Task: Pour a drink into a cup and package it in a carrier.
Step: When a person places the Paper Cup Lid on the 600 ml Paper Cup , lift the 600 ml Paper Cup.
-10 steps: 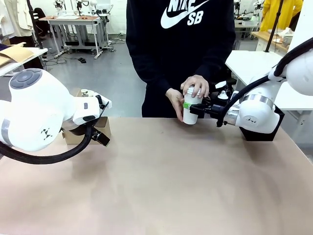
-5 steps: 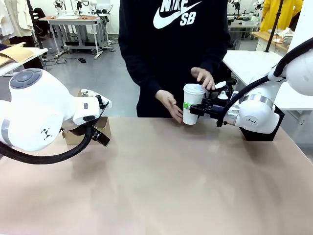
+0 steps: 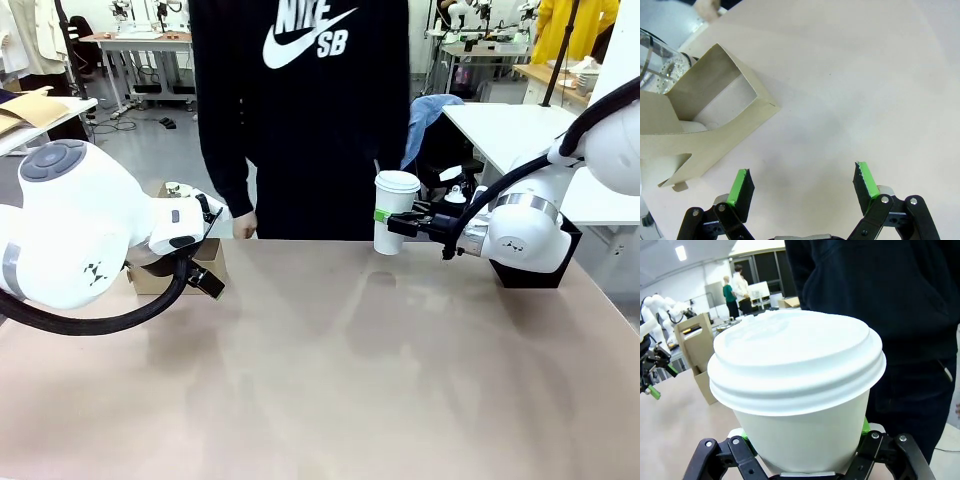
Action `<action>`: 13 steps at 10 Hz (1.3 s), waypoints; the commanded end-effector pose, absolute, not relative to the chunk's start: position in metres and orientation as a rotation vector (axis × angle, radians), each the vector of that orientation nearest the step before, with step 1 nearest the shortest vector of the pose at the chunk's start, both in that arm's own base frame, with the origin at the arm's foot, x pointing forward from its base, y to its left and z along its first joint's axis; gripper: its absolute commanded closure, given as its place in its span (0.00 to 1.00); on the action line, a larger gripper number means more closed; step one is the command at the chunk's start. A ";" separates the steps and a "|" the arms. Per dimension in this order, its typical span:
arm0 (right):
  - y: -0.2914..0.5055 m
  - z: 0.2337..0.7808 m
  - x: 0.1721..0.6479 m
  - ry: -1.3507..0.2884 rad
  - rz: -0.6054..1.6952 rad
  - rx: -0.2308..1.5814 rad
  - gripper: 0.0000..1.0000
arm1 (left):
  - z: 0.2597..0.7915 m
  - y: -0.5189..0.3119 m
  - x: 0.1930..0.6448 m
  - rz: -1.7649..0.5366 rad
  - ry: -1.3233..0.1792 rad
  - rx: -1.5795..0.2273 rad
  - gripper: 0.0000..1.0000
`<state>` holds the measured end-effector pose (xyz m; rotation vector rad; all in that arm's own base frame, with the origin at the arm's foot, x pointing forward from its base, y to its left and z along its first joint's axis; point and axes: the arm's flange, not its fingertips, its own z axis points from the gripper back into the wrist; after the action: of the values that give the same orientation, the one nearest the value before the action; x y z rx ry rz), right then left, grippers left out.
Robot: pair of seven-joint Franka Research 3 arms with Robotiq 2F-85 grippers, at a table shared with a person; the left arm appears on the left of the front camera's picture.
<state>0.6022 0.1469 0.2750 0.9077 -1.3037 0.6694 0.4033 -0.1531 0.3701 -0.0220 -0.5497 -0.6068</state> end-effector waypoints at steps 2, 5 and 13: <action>0.151 0.281 0.602 -1.313 0.654 0.903 0.20 | 0.370 -0.152 0.403 -0.605 -0.550 -0.025 0.00; 0.151 0.281 0.602 -1.313 0.654 0.903 0.20 | 0.370 -0.152 0.403 -0.605 -0.550 -0.025 0.00; 0.126 0.404 0.568 -1.307 0.747 1.007 0.20 | 0.370 -0.152 0.403 -0.605 -0.550 -0.025 0.00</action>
<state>0.5845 0.1335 0.3732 0.9543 -1.3272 0.7398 0.4033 -0.1534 0.3703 -0.0221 -0.5501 -0.6074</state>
